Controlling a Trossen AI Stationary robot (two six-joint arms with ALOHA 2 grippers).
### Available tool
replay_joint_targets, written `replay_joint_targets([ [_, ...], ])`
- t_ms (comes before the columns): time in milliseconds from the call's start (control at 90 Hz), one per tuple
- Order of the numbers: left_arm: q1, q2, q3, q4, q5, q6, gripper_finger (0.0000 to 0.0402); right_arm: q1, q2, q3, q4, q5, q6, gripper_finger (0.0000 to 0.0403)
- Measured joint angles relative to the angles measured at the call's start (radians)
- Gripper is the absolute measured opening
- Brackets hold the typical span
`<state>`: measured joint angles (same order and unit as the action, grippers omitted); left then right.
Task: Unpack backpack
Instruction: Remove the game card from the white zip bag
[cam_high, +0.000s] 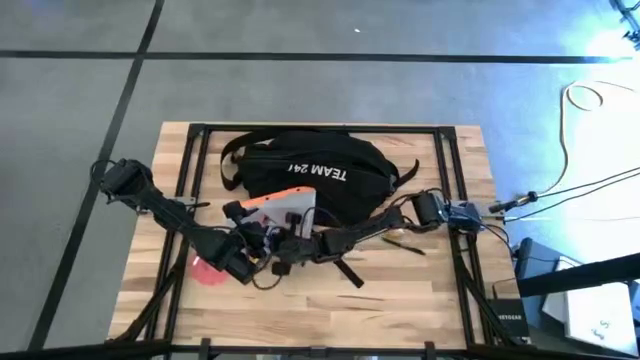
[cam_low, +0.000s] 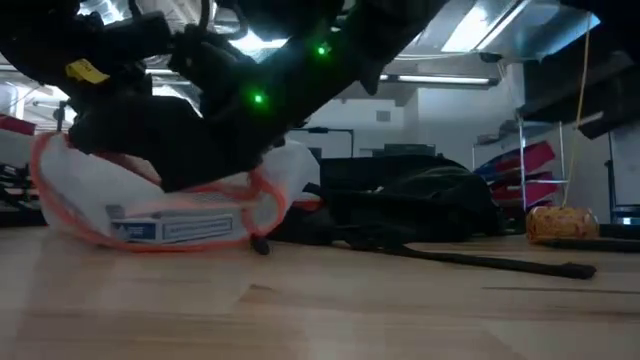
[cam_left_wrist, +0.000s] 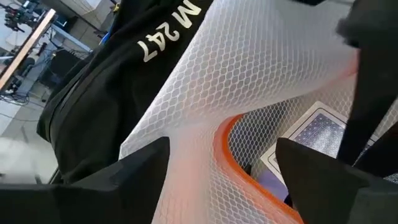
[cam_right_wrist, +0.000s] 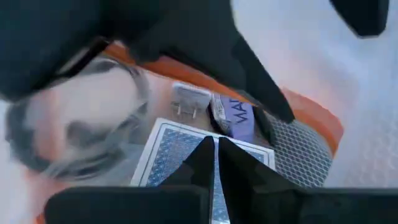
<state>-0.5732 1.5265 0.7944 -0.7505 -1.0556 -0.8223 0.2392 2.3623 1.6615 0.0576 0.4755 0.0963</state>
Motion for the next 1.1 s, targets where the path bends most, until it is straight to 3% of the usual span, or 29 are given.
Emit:
replay_joint_targets([
  [411, 0.000, 0.000, -0.001, 0.002, 0.008, 0.000, 0.0281, -0.010, -0.003, -0.069, -0.017, -0.040, 0.016, 0.0009],
  [867, 0.000, 0.000, -0.001, 0.003, 0.008, -0.007, 0.0281, 0.008, -0.008, -0.069, -0.033, -0.266, 0.002, 0.0009],
  [1100, 0.000, 0.000, -0.001, 0.008, 0.008, -0.008, 0.0281, 0.038, -0.009, -0.070, -0.047, -0.308, 0.001, 0.0009],
])
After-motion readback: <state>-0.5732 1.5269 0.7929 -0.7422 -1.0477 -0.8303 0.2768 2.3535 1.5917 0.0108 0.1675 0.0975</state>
